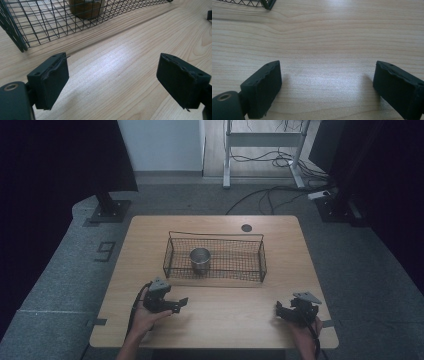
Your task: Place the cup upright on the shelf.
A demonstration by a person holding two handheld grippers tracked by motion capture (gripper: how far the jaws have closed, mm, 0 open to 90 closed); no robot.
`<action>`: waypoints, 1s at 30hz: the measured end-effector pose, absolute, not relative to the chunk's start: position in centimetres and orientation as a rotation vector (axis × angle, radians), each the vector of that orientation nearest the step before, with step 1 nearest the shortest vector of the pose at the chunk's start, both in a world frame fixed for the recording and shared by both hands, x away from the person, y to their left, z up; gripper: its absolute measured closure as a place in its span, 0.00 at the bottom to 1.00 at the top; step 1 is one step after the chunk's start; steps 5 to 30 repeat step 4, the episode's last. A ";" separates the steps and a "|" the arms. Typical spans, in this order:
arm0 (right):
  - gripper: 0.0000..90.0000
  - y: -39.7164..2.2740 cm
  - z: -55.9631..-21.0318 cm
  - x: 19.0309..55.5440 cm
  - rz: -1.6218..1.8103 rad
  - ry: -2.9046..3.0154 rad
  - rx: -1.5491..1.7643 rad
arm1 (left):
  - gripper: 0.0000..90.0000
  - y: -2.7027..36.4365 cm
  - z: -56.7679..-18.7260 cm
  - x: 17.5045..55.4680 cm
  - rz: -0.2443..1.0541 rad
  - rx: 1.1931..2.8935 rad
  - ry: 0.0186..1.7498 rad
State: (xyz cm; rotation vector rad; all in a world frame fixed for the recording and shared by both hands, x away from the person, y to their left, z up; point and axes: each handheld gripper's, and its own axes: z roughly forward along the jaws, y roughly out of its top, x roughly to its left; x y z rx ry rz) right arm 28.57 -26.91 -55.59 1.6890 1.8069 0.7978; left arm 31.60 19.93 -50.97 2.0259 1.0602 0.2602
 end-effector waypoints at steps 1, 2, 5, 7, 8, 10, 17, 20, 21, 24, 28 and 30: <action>0.09 -26.9 -55.6 28.6 0.798 1.807 1.689 | 0.12 20.0 -51.0 31.6 0.257 2.024 1.061; 0.09 -26.9 -55.6 28.6 0.798 1.807 1.689 | 0.12 20.1 -51.0 31.5 0.257 2.022 1.061; 0.09 -26.9 -55.6 28.6 0.799 1.807 1.689 | 0.12 20.3 -51.0 31.4 0.259 2.014 1.065; 0.09 -26.9 -55.6 28.6 0.799 1.807 1.689 | 0.12 20.3 -51.0 31.4 0.259 2.014 1.065; 0.09 -26.9 -55.6 28.6 0.799 1.807 1.689 | 0.12 20.3 -51.0 31.4 0.259 2.014 1.065; 0.09 -26.9 -55.6 28.6 0.799 1.807 1.689 | 0.12 20.3 -51.0 31.4 0.259 2.014 1.065; 0.09 -26.9 -55.6 28.6 0.799 1.807 1.689 | 0.12 20.3 -51.0 31.4 0.259 2.014 1.065; 0.09 -26.9 -55.6 28.6 0.799 1.807 1.689 | 0.12 20.3 -51.0 31.4 0.259 2.014 1.065; 0.09 -26.9 -55.6 28.6 0.799 1.807 1.689 | 0.12 20.3 -51.0 31.4 0.259 2.014 1.065; 0.09 -26.9 -55.6 28.6 0.799 1.807 1.689 | 0.12 20.3 -51.0 31.4 0.259 2.014 1.065; 0.09 -26.9 -55.6 28.6 0.799 1.807 1.689 | 0.12 20.3 -51.0 31.4 0.259 2.014 1.065; 0.09 -26.9 -55.6 28.6 0.799 1.807 1.689 | 0.12 20.3 -51.0 31.4 0.259 2.014 1.065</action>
